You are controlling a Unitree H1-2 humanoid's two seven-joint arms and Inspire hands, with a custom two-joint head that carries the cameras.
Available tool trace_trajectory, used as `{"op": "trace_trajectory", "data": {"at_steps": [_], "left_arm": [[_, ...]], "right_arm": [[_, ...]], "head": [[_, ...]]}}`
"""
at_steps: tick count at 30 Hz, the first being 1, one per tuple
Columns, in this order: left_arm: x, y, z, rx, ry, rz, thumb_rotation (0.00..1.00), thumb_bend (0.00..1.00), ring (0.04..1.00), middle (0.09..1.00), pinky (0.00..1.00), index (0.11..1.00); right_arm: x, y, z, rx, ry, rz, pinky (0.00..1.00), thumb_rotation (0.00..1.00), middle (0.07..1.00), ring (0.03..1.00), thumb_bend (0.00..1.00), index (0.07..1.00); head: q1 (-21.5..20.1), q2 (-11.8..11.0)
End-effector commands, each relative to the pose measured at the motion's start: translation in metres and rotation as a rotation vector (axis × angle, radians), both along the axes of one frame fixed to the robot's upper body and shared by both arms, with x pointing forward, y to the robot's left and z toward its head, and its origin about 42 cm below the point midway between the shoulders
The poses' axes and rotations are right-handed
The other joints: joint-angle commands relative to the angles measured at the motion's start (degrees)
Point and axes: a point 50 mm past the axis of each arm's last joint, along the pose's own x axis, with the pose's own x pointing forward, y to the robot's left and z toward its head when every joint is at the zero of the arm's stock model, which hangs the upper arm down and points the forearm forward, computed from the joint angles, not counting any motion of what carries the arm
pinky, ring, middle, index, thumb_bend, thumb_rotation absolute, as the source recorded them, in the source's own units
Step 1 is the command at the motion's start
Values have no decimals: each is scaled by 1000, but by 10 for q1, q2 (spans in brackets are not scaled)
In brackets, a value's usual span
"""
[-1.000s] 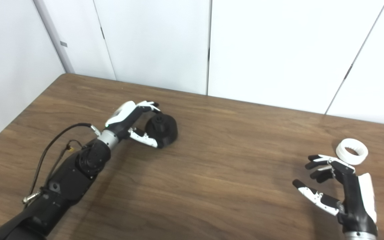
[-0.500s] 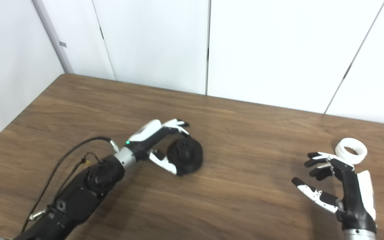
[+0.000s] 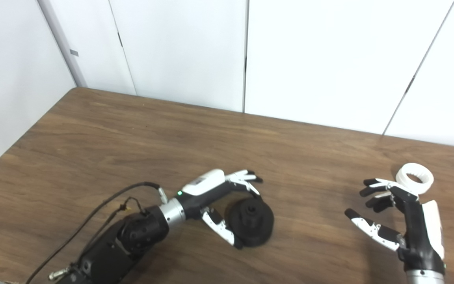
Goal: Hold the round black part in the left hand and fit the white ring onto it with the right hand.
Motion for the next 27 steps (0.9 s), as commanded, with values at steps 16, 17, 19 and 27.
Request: {"op": "trace_trajectory", "data": {"at_steps": [16,17,19,27], "left_arm": [[-12,0,-12,86,-7,-75,74,522,973,921,841,483],[-12,3,-12,84,-3,-75,74,522,973,921,840,483],[-12,7,-13,78,3,-71,73,522,977,923,855,484],[-10,22,-16,73,11,-62,71,522,961,918,820,483]], "right_arm": [[12,11,38,12,-132,21,394,0,659,462,504,494],[13,13,42,7,-145,22,393,0,658,462,504,494],[16,13,52,-9,-164,20,397,0,653,462,503,494],[36,9,100,-143,-228,2,415,0,666,465,502,495]], "head": [[-115,20],[-136,19],[-162,18],[-272,1]]}}
